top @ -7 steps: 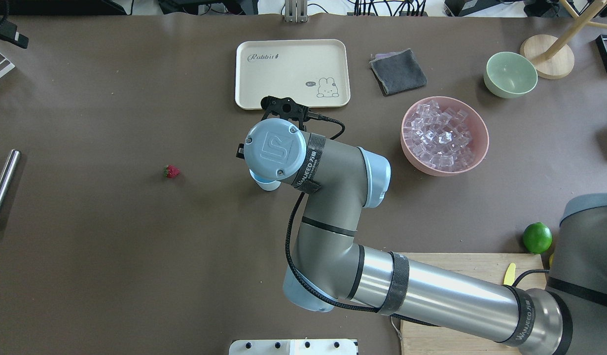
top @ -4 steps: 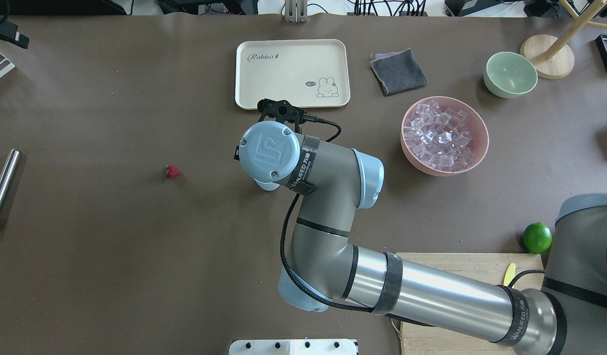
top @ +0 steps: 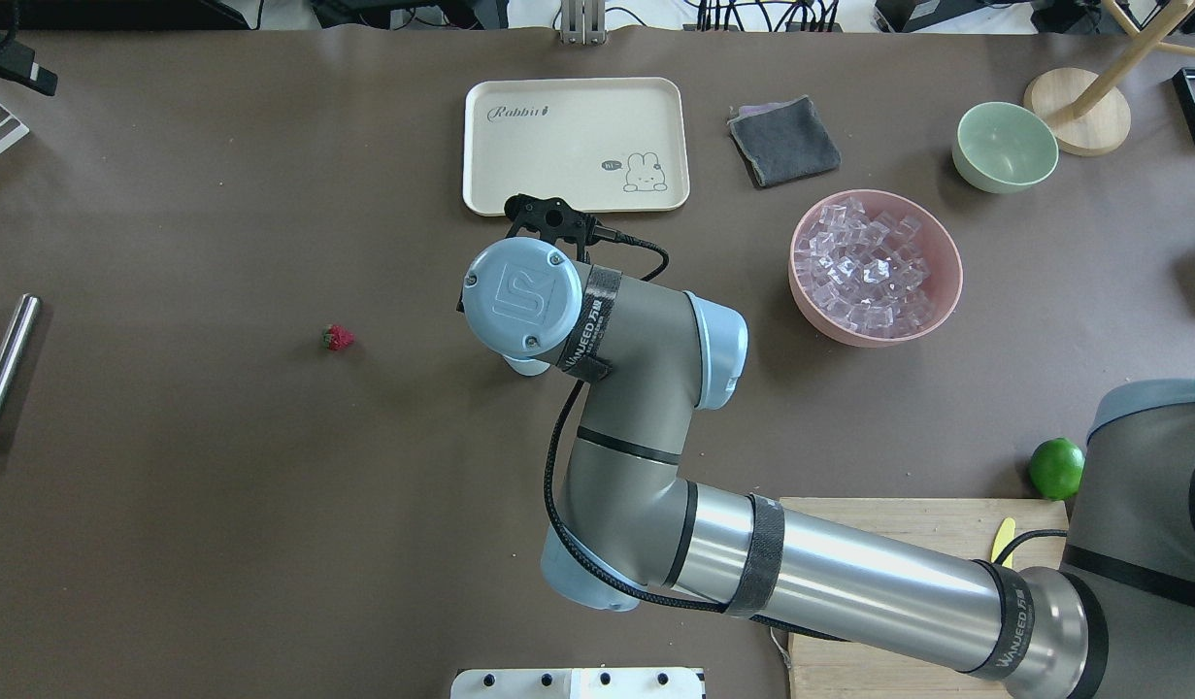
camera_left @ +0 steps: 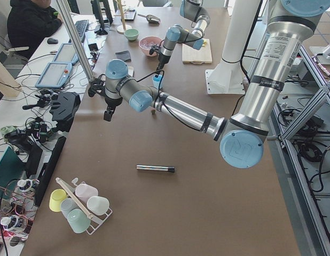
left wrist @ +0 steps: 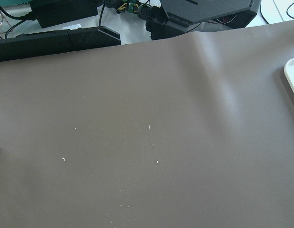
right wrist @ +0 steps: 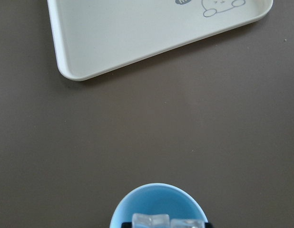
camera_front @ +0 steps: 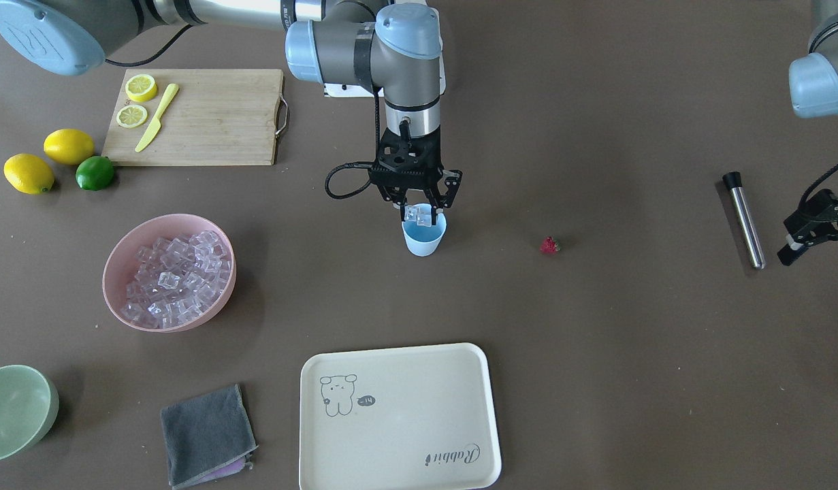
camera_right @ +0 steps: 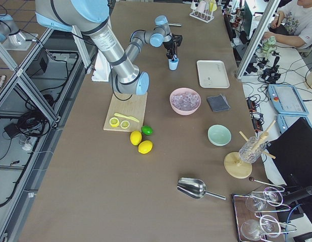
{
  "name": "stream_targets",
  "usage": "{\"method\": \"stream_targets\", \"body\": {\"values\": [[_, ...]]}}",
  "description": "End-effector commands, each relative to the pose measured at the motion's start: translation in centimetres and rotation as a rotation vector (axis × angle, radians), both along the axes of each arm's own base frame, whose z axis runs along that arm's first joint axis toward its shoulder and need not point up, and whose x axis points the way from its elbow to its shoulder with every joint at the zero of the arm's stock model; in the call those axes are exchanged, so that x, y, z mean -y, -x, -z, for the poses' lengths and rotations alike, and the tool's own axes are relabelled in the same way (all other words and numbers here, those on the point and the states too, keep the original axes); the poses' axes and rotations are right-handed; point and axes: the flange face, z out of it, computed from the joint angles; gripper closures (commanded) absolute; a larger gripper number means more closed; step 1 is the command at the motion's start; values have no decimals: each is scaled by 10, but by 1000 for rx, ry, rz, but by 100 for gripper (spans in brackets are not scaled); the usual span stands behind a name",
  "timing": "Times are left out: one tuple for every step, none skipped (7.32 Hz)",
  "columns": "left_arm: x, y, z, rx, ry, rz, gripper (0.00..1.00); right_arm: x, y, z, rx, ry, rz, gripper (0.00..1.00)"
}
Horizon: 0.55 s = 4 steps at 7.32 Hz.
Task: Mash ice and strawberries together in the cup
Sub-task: 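Lower the ice cube into the light-blue cup and open the right gripper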
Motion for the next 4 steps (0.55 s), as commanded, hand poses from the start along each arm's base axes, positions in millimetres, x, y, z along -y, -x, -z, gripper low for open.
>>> {"method": "stream_targets", "body": {"values": [[-1, 0, 2, -2, -5, -1, 2, 0, 0, -1, 6, 16, -20, 4], [-1, 0, 1, -2, -2, -1, 2, 1, 0, -1, 6, 16, -21, 2], [-1, 0, 1, -2, -3, -1, 2, 3, -6, 3, 14, 8, -22, 2], [-1, -1, 1, -2, -3, -3, 2, 11, -25, 14, 37, 8, -32, 2]]}}
